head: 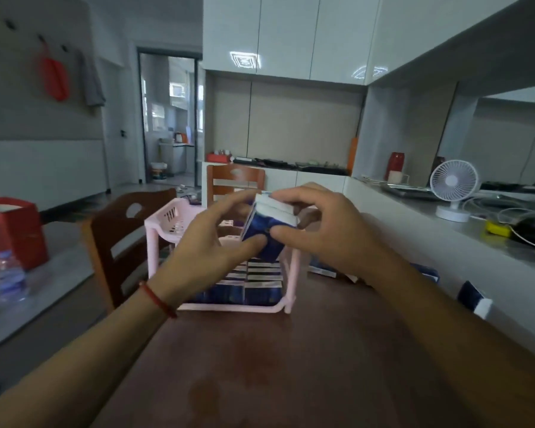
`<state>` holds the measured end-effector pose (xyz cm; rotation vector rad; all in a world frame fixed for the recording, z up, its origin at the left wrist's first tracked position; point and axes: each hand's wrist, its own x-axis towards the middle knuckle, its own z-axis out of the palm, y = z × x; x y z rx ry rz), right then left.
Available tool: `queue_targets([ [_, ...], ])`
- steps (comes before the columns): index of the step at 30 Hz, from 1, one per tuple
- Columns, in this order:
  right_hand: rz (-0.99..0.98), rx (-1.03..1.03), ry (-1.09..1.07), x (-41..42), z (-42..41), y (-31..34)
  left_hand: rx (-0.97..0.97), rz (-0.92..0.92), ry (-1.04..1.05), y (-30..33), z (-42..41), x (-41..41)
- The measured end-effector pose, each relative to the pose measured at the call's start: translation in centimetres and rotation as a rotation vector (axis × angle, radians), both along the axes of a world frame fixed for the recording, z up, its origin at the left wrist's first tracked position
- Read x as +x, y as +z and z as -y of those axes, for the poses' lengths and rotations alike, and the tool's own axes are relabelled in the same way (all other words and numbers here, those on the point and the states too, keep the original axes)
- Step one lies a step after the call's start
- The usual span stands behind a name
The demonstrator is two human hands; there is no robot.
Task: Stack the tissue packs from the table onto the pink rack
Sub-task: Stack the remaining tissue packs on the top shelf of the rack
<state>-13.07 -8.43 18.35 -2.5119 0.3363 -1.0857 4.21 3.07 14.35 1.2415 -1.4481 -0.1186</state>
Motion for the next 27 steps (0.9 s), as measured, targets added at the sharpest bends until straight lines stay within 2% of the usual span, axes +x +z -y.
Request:
queue_targets([
  [3,0.009,-0.04,-0.035,2.8,0.4,1.6,0.035,-0.006,0.073,1.8,0.3,3.1],
  [6,0.203,0.023,-0.101,3.2,1.2,2.1,0.157,-0.111,0.196,2.6,2.1,6.1],
  [9,0.326,0.072,-0.185,2.3,2.9,0.9,0.348,-0.207,0.185,2.9,4.2,8.0],
  [14,0.341,0.09,-0.3,0.3,6.5,-3.6,0.513,-0.264,0.17,2.5,7.3,8.9],
  [17,0.298,0.189,-0.372,-0.9,9.2,-6.8,0.536,-0.258,0.188,2.6,8.5,8.6],
  [20,0.249,0.267,-0.444,-2.0,11.6,-10.4,0.553,-0.186,0.183,2.8,8.8,8.5],
  [23,0.219,0.304,-0.51,-2.7,12.6,-15.0,0.598,-0.006,0.201,2.3,9.1,9.1],
  [27,0.089,0.324,-0.446,-3.1,12.8,-18.1,0.624,0.114,0.258,2.2,9.6,9.2],
])
